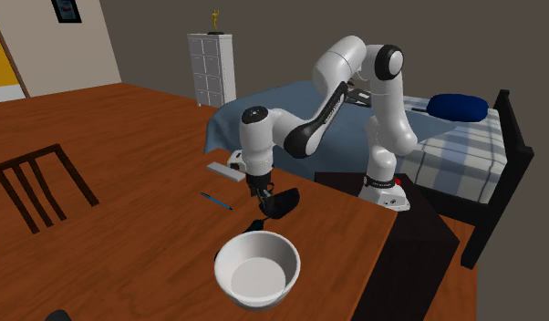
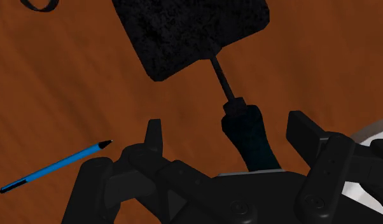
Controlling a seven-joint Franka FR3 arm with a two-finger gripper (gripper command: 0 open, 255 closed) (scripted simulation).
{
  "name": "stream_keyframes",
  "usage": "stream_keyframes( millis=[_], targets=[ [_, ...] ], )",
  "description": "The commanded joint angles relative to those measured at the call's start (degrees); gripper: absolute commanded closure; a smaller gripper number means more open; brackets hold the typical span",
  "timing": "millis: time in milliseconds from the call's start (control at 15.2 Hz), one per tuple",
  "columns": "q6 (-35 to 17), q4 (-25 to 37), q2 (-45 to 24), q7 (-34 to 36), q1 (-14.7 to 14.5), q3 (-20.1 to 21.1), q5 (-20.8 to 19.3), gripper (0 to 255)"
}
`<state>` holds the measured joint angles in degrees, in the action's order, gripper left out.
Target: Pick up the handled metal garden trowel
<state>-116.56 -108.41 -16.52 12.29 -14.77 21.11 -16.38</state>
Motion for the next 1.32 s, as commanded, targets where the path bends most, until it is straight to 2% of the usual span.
stream_keyframes(
  millis=[0,660,726,1254],
  targets=[
    [-0.3,1.8,-3.6,0.5,-1.6,0.3,-1.9,0],
    [-4.7,0.9,-7.8,2.3,-2.4,-0.5,-4.3,0],
    [-4.7,0.9,-7.8,2.3,-2.4,-0.5,-4.3,255],
    [-4.6,1.0,-7.8,2.3,-2.4,-0.6,-4.3,255]
  ],
)
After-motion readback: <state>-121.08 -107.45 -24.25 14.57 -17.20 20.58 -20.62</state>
